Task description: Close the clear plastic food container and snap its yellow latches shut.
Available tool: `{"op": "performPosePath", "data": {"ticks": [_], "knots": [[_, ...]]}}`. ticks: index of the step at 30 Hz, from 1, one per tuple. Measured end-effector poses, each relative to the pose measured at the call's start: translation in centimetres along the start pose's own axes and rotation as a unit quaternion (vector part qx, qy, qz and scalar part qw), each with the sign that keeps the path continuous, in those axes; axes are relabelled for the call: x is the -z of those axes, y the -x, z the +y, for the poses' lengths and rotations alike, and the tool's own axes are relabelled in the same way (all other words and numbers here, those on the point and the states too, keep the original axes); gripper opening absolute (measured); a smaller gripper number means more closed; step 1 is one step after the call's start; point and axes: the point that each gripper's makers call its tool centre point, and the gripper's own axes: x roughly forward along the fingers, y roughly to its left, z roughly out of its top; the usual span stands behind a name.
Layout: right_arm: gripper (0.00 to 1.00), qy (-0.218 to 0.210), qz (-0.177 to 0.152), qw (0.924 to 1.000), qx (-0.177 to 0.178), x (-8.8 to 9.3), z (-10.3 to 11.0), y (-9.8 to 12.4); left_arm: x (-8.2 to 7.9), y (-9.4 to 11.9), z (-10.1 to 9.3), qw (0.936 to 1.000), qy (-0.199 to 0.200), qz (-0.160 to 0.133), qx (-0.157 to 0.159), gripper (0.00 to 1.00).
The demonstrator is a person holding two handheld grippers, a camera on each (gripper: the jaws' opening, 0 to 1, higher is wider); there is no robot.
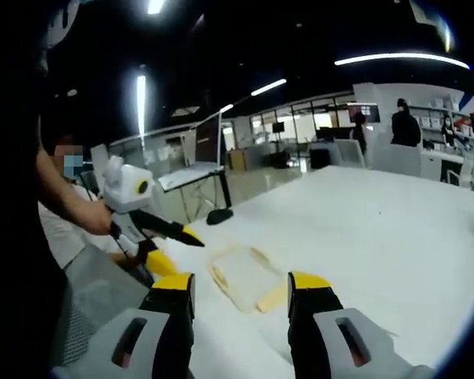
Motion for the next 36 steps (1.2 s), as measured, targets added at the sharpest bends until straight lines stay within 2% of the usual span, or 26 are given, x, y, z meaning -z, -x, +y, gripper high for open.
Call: {"op": "performPosePath", "data": {"ticks": [12,23,32,36], "knots": [[0.46,0.012,0.007,0.9998,-0.014,-0.3,0.3,-1.5,0.1,0.1,1.3,0.9999,0.010,0.001,-0.010,0.61],[0.45,0.016,0.012,0.9996,-0.019,-0.2,0.5,-2.7,1.1,0.3,2.4,0.9998,0.009,0.016,-0.009,0.59],[0.45,0.031,0.035,0.9989,-0.010,0.9,-0.3,-3.6,1.6,0.4,4.0,0.9994,-0.009,0.033,-0.011,0.59],[0.44,0.033,0.044,0.9985,-0.007,1.3,-0.7,-3.8,1.7,0.4,5.1,0.9991,0.001,0.041,-0.008,0.59]]}}
